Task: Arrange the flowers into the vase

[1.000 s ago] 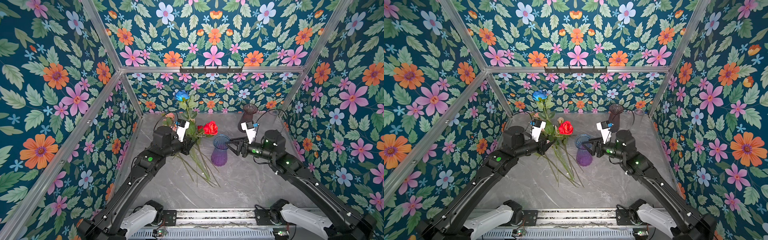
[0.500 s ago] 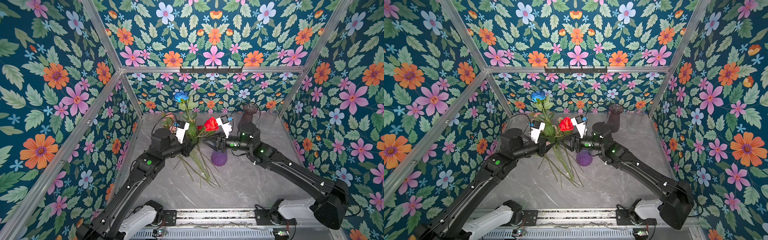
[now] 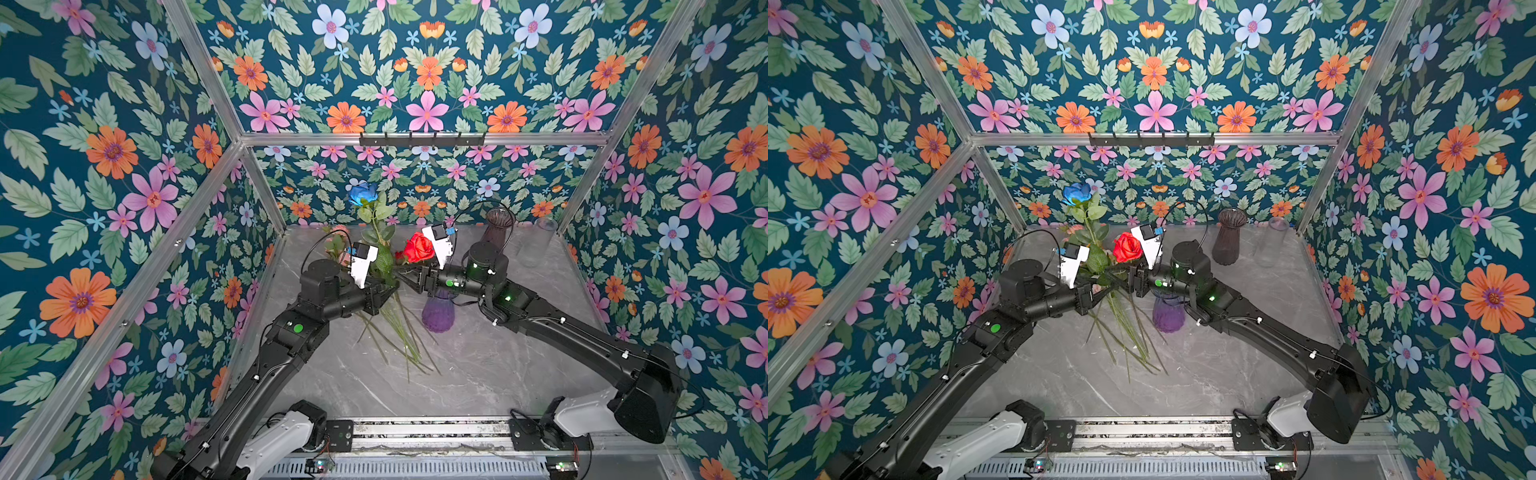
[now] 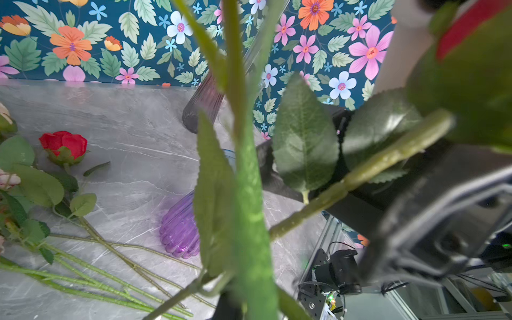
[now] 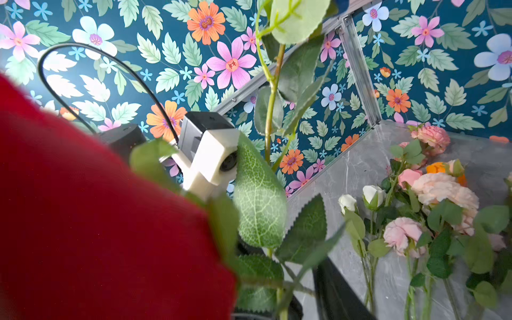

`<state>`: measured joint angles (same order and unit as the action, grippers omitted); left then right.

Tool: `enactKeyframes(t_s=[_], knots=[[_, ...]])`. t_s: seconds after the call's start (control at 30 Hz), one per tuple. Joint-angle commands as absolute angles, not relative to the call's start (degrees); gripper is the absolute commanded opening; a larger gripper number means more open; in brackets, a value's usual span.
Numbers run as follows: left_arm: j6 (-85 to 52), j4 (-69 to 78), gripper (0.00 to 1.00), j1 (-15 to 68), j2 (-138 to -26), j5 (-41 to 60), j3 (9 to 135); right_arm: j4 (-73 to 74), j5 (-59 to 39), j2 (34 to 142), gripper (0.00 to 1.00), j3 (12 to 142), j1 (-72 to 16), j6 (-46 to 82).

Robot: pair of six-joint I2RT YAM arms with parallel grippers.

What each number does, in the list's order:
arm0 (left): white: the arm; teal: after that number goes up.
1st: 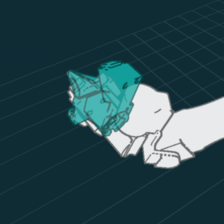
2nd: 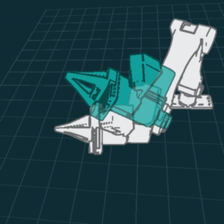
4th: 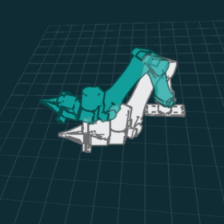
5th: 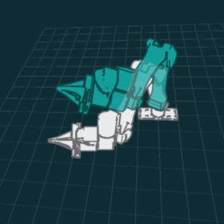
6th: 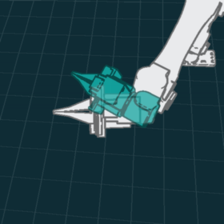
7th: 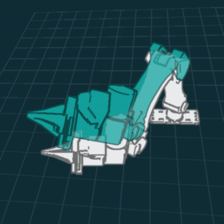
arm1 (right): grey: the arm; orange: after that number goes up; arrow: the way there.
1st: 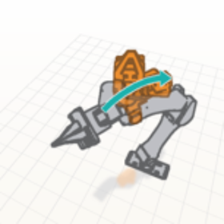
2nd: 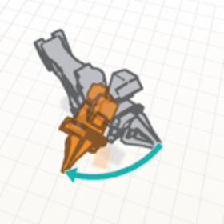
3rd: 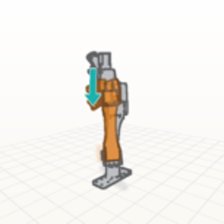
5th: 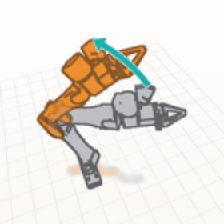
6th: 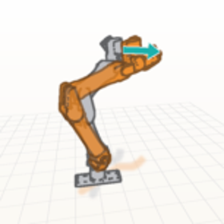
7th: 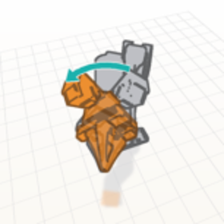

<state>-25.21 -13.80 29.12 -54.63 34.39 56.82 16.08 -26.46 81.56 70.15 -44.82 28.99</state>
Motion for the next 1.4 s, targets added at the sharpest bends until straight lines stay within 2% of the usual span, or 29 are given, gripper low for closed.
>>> enactKeyframes(t_s=[0.0,0.07,0.1,0.2,0.37,0.47,0.97,1.1,1.37], knots=[[-25.31,-11.45,0.00,29.09,-54.12,35.18,56.87,18.67,-23.82,82.00,0.32,70.88,-44.91,29.88],[-25.31,-11.75,0.01,29.09,-53.77,34.85,56.95,18.42,-23.23,82.00,0.23,70.93,-44.91,29.77],[-25.31,-11.93,0.08,29.09,-53.64,34.50,56.95,18.31,-22.99,82.00,0.19,70.84,-44.91,29.64],[-24.83,-12.63,0.14,29.14,-53.26,33.89,56.87,17.76,-21.99,81.44,0.10,70.59,-44.91,29.44],[-24.35,-13.22,0.14,29.09,-52.98,33.66,56.44,16.34,-18.92,79.44,0.04,69.97,-44.86,28.09],[-24.17,-13.27,0.10,29.09,-52.77,33.32,55.95,15.44,-17.43,78.30,0.01,70.20,-44.90,27.15],[-23.82,-14.60,0.07,29.09,-50.96,32.14,55.20,10.85,-14.17,77.08,0.00,73.88,-44.82,23.39],[-23.56,-15.28,0.00,29.09,-50.02,31.34,55.26,9.63,-13.30,76.99,0.00,74.42,-44.82,22.42],[-24.06,-15.86,0.00,29.09,-48.60,28.84,56.91,9.75,-12.65,77.33,0.00,72.13,-44.82,23.05]])
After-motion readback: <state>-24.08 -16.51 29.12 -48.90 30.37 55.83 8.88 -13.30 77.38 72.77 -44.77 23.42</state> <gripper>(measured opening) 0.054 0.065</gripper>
